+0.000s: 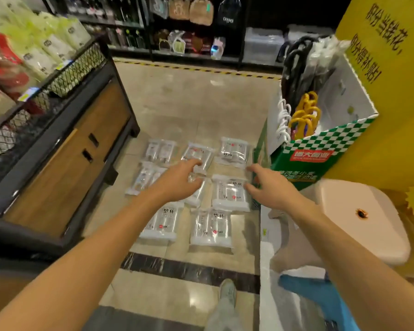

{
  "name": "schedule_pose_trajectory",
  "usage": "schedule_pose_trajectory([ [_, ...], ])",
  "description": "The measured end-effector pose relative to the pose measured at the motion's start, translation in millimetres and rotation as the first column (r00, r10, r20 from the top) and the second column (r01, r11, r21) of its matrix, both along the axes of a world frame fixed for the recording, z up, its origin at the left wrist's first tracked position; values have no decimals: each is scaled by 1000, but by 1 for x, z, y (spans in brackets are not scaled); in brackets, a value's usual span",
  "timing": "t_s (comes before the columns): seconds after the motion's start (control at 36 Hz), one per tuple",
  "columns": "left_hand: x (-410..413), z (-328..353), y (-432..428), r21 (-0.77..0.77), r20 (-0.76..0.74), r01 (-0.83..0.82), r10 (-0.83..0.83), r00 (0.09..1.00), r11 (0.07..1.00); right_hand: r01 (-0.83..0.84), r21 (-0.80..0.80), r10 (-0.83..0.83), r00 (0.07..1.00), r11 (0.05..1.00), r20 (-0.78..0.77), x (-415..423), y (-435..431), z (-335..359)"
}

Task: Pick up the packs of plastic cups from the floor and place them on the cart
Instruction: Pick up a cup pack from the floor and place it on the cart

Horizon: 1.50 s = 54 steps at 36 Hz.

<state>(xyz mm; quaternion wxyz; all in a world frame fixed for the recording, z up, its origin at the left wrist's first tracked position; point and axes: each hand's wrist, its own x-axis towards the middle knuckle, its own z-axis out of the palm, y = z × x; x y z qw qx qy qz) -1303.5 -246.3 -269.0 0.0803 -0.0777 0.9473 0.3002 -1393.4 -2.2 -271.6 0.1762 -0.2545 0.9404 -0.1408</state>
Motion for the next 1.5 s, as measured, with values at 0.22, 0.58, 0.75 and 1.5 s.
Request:
schedule_pose_trajectory([
  [0.22, -62, -137, -15, 149, 170, -161, 135, 976, 976, 30, 40, -38, 976, 999, 214, -77, -10, -149],
  [0.58, -117, -470, -61, 269, 300, -269, 185, 936, 925, 148, 1, -136, 905, 989, 404, -115, -41, -480],
  [0.75, -113, -638, -67, 247, 394, -253, 142, 908, 935, 202, 20, -189, 873, 979, 449, -124, -38, -645],
  [1.5, -123, -719, -86, 348, 318, -357, 250, 915, 867, 273, -120, -185, 857, 955, 480, -146, -55, -714],
])
